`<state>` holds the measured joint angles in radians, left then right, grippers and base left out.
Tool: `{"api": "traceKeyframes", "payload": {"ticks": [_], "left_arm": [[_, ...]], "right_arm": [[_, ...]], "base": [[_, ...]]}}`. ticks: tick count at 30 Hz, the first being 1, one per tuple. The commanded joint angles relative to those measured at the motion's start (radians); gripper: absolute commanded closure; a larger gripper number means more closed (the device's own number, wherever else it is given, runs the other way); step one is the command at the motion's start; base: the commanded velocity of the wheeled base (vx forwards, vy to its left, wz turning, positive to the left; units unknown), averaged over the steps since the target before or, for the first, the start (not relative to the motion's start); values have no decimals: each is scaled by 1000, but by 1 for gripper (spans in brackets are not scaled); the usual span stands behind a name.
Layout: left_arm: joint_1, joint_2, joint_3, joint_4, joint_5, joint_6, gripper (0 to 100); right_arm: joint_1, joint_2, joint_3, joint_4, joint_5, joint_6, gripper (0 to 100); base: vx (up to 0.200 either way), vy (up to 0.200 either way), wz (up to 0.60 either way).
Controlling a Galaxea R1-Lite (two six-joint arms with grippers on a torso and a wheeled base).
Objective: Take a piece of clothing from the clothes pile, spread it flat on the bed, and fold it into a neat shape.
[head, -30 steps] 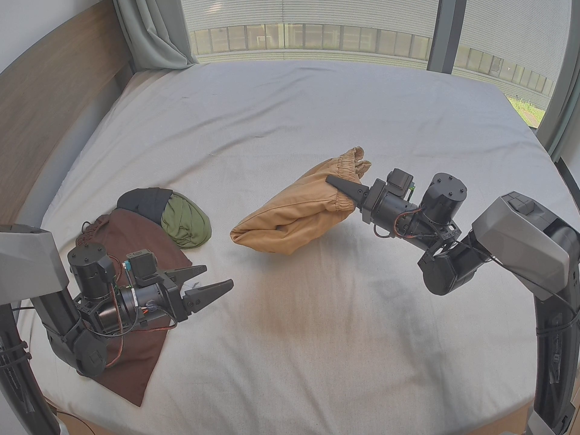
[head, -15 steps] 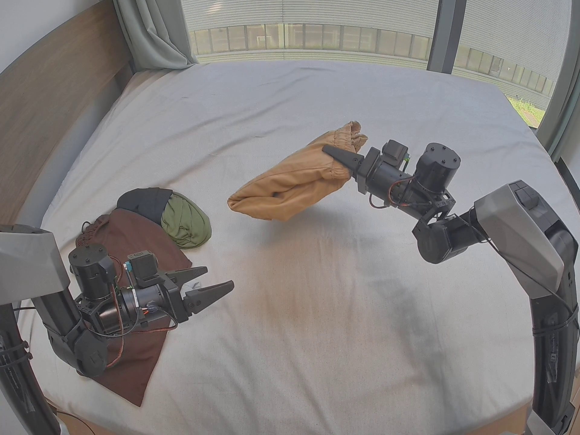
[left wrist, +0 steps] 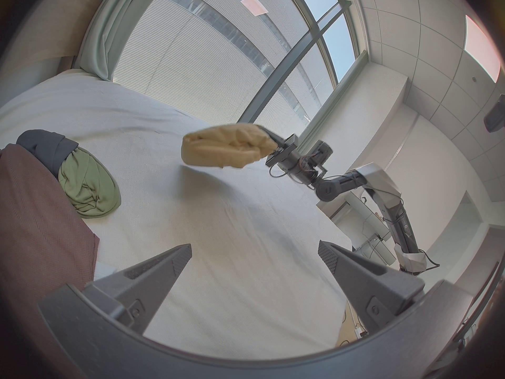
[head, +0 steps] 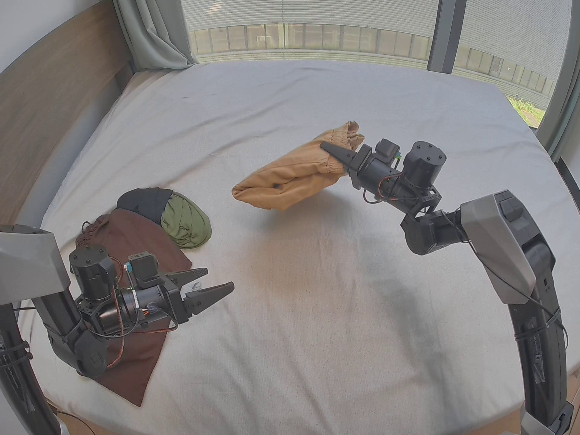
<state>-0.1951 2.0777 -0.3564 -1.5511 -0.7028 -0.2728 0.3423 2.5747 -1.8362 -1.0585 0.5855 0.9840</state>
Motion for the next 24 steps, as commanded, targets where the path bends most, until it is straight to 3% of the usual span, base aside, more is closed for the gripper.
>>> {"api": "traceKeyframes", "payload": {"ticks": [1,15,24], "left_arm": [[0,1,2,-1,0,-2,0],[-1,-7,5,-1,0,-2,0],[0,-10,0,-1,0,-2,0]], "right_arm": [[-17,104,3,-18,-33,28,100],[-43,19,385,-202,-39,24,100],[-36,68,451,-278,-43,10,100]], "base": [[0,0,0],[0,0,0],[0,0,0]]}}
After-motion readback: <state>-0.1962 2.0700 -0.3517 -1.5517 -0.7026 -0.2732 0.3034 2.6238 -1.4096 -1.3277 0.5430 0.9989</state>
